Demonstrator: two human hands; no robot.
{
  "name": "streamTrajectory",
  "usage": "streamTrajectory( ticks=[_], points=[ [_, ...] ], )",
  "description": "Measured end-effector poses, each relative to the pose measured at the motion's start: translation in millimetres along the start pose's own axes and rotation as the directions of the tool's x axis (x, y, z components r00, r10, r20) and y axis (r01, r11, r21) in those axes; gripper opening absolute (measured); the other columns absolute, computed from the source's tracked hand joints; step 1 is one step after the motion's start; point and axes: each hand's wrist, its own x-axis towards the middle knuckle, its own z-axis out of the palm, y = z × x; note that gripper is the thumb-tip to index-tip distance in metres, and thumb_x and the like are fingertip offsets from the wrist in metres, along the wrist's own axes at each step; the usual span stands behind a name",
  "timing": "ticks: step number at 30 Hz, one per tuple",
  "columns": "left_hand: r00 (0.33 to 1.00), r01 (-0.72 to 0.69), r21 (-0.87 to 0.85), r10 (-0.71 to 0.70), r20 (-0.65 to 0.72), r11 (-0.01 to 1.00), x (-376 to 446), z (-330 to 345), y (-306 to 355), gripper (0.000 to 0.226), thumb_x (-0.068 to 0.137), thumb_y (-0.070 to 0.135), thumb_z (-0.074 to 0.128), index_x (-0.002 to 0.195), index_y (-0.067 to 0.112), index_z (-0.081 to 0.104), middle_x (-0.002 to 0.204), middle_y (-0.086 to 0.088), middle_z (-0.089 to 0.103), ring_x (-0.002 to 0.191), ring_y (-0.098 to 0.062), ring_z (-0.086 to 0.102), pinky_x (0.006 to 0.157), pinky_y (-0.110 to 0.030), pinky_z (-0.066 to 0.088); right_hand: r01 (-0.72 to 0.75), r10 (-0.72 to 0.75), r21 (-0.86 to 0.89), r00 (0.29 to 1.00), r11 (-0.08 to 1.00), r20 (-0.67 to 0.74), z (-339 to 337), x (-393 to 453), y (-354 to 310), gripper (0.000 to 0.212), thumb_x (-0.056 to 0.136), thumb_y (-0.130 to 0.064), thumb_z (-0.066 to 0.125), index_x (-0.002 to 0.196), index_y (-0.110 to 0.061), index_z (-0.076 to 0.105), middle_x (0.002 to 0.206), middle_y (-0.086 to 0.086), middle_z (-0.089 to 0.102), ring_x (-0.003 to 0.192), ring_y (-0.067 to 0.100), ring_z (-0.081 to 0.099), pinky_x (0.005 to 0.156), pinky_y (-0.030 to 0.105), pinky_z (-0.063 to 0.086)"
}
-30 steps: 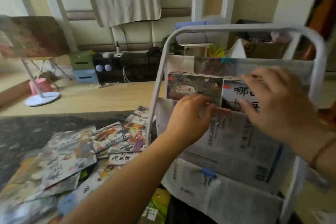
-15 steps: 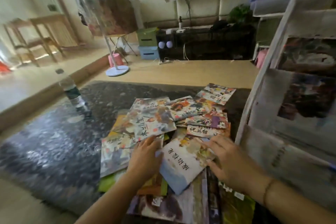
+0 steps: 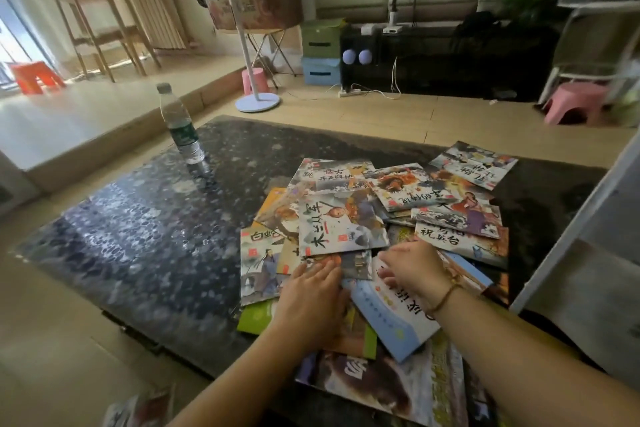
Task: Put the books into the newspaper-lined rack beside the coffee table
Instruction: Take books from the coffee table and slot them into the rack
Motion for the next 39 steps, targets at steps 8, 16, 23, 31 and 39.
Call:
streamTrajectory(
  ticks=[8,16,23,31,39],
  points=[
    [0.990,-0.001,-0.199,-0.028,-0.139,0.980,-27.1,-11.6,9.3,0.044,0.103,0.041,0.032,0.142,0.027,0.047,0.151,0.008,0.045,0.138,-0.008,0.039,0.115,-0.025,0.025,-0.304,0.303,-0.035,0.921,0.952,0.245,9.2,5.7,-11.5,0.013,0.096,-0.018,0.058,0.086,-0.009,0.058,0.069,0.005,0.053,0.050,0.014,0.051,0.042,0.022,0.038],
    [0.924,-0.080,-0.506,-0.127,-0.361,0.859,-53.1,-13.0,19.4,0.025,0.093,0.043,0.052,0.092,0.028,0.073,0.086,0.013,0.073,0.074,-0.003,0.065,0.069,-0.023,0.054,-0.159,0.181,-0.100,0.943,0.982,0.278,-18.1,-31.4,26.3,0.010,0.092,-0.003,0.061,0.093,0.007,0.061,0.059,0.010,0.062,0.045,0.016,0.060,0.034,0.020,0.035],
    [0.864,0.487,-0.868,0.093,0.496,0.098,-93.3,-5.2,90.6,0.041,0.099,0.042,0.050,0.095,0.007,0.072,0.087,-0.011,0.076,0.073,-0.021,0.072,0.063,-0.030,0.057,-0.213,0.193,0.086,0.961,0.973,0.199,-76.1,-99.4,72.5,0.009,0.090,0.000,0.060,0.090,0.010,0.062,0.057,0.011,0.057,0.042,0.015,0.055,0.033,0.018,0.031],
    [0.857,0.449,-0.829,-0.103,0.505,-0.335,-103.8,-13.2,134.8,0.024,0.102,0.014,0.046,0.099,-0.002,0.064,0.089,-0.023,0.073,0.063,-0.025,0.071,0.043,-0.024,0.049,-0.125,0.116,0.140,0.991,0.982,0.070,-115.2,-165.5,116.3,0.013,0.087,-0.003,0.066,0.087,0.008,0.059,0.062,0.027,0.066,0.043,0.024,0.052,0.037,0.022,0.035],
    [0.852,0.522,-0.845,0.123,0.510,-0.117,-108.1,-20.1,153.3,0.025,0.100,0.009,0.050,0.080,0.002,0.063,0.077,-0.020,0.070,0.060,-0.020,0.069,0.054,-0.025,0.056,-0.070,0.108,0.506,0.993,0.860,-0.045,-179.2,-200.8,130.4,0.026,0.071,-0.015,0.065,0.090,0.001,0.070,0.085,0.023,0.072,0.063,0.027,0.067,0.047,0.032,0.053]
  ],
)
